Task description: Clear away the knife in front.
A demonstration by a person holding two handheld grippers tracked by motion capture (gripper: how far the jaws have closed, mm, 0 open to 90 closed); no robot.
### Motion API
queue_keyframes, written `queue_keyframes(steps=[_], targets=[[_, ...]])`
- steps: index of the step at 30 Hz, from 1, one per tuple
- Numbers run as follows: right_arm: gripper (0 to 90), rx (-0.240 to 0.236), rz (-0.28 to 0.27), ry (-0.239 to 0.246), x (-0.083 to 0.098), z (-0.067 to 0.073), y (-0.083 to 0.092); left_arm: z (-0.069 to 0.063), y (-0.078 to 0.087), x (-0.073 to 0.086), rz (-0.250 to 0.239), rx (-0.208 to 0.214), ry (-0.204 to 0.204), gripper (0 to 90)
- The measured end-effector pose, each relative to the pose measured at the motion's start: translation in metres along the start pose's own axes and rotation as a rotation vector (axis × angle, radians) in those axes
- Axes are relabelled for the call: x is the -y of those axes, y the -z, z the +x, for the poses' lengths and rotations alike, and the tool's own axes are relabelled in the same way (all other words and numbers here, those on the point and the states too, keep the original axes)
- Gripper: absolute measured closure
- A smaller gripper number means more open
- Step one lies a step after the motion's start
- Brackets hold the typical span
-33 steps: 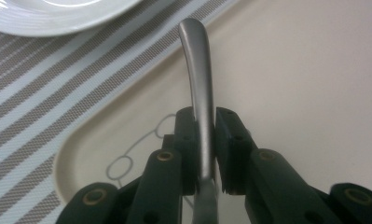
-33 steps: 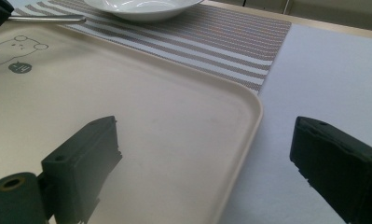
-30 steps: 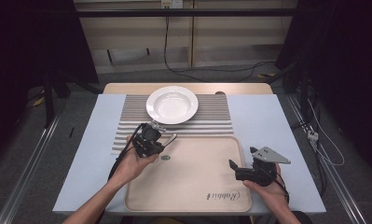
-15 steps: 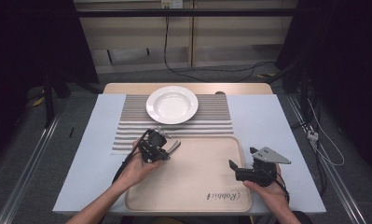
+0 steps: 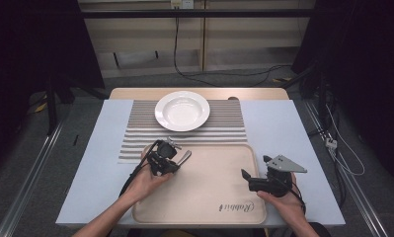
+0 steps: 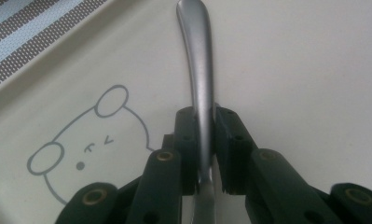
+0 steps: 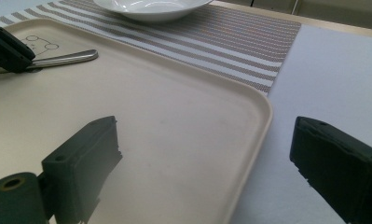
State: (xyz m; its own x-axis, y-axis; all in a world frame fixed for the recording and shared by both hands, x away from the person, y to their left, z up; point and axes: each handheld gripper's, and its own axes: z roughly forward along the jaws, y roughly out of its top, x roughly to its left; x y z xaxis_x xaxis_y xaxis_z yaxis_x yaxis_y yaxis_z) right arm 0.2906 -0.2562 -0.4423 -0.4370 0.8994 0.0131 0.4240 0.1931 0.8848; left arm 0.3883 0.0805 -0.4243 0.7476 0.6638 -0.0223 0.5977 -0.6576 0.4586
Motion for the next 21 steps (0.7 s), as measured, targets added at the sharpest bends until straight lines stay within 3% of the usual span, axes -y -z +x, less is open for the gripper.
queue_keyframes(steps=[4,6,11,15,18,21], targets=[[8.1,-0.002,0.001,-0.001,0.0003,-0.0002,-0.0003,0.0009,0.0015,0.0025,0.006,0.012,0.011,79.7],[8.1,-0.004,-0.001,-0.002,0.0002,-0.0004,-0.0001,0.0005,0.0026,0.0032,0.017,0.011,-0.015,79.6],[8.2,-0.008,0.003,0.002,0.0002,0.0006,-0.0005,0.0042,0.0036,0.005,0.017,0.027,-0.027,78.7],[8.2,-0.007,0.004,-0.004,0.0005,-0.0005,-0.0007,0.0056,0.0044,0.0037,0.014,0.01,-0.077,68.4],[8.1,-0.008,0.01,-0.005,0.0007,-0.0012,-0.002,0.0072,0.0058,0.002,-0.032,0.024,-0.098,60.4],[8.1,-0.01,0.009,-0.005,0.0006,-0.0007,-0.0021,0.0071,0.0082,0.0012,-0.082,0.019,-0.1,46.1]])
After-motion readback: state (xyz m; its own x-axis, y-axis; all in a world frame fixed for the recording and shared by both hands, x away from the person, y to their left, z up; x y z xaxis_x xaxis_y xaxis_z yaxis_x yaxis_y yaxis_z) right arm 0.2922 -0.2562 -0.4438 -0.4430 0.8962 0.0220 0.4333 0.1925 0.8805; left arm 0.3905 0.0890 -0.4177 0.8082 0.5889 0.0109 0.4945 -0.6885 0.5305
